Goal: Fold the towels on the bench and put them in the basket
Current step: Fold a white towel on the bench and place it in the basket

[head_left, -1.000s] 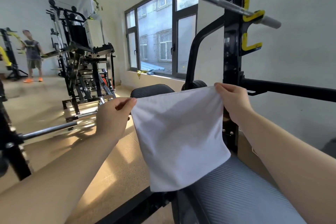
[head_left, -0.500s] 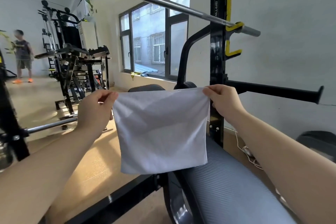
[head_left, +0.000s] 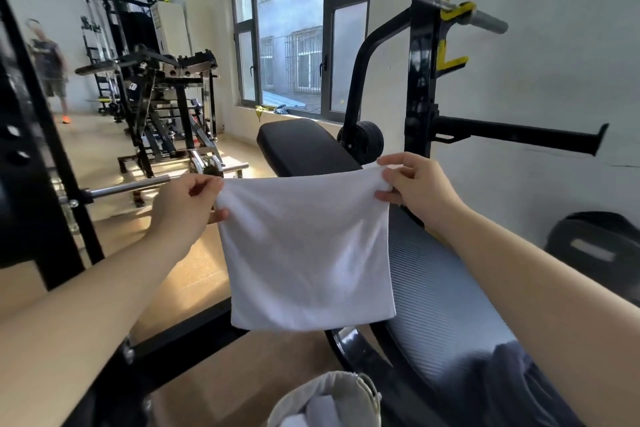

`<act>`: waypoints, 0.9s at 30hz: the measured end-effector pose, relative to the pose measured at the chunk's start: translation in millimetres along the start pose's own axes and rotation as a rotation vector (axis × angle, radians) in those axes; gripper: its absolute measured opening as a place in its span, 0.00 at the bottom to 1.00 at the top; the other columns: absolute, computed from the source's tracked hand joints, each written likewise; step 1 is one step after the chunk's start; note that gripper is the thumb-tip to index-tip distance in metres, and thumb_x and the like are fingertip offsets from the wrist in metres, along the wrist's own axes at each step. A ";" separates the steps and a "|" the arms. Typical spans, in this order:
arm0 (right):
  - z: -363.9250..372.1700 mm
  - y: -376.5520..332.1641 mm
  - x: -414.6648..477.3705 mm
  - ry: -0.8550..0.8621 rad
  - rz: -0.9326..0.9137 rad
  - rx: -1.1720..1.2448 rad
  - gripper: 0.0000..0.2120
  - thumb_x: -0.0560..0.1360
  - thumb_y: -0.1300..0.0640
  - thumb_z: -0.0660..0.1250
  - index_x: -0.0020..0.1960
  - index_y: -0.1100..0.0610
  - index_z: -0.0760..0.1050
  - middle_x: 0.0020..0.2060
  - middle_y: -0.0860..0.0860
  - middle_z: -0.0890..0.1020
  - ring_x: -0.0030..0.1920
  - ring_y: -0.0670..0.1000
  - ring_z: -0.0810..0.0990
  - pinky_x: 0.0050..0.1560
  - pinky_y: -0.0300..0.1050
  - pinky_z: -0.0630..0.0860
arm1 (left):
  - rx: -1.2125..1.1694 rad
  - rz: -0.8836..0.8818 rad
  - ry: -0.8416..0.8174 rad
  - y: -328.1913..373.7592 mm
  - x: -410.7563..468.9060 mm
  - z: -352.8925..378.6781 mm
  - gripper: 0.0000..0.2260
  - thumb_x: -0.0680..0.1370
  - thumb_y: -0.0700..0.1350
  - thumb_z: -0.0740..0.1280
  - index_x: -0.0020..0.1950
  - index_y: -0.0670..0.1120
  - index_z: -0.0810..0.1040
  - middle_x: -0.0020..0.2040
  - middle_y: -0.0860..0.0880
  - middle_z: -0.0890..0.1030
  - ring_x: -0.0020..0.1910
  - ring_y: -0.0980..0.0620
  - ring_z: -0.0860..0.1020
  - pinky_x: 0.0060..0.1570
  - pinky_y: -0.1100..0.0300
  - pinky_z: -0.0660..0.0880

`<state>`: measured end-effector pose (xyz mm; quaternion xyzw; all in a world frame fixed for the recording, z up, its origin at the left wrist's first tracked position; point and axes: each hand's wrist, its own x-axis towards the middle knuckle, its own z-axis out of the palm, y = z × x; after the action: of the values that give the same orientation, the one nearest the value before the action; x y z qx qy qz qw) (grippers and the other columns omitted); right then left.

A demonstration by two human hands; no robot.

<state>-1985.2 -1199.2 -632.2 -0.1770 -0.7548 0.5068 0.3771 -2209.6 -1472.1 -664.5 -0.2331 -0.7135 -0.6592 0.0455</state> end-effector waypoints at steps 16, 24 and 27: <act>37.8 69.2 -21.2 -0.117 0.043 -0.334 0.02 0.76 0.59 0.74 0.46 0.53 0.84 0.37 0.53 0.86 0.36 0.52 0.86 0.46 0.44 0.83 | 0.017 -0.120 0.024 -82.8 -22.1 -11.9 0.07 0.82 0.47 0.68 0.55 0.45 0.83 0.39 0.51 0.77 0.32 0.57 0.82 0.52 0.48 0.83; 72.8 95.1 -19.9 -0.200 0.089 -0.304 0.03 0.76 0.57 0.75 0.49 0.54 0.86 0.38 0.52 0.86 0.29 0.47 0.80 0.38 0.42 0.83 | -0.081 -0.204 0.066 -126.7 -19.5 -25.7 0.06 0.81 0.45 0.69 0.54 0.45 0.82 0.50 0.52 0.81 0.35 0.62 0.83 0.55 0.50 0.80; 84.7 103.7 -18.6 -0.209 0.093 -0.282 0.04 0.75 0.56 0.76 0.49 0.54 0.87 0.40 0.51 0.87 0.31 0.50 0.81 0.41 0.45 0.84 | -0.074 -0.255 0.077 -139.5 -13.3 -36.3 0.05 0.81 0.47 0.70 0.52 0.47 0.83 0.53 0.46 0.83 0.39 0.55 0.85 0.56 0.48 0.81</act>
<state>-2048.5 -1220.8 -749.7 -0.2093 -0.8445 0.4284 0.2441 -2261.3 -1513.8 -793.1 -0.1168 -0.7104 -0.6938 -0.0199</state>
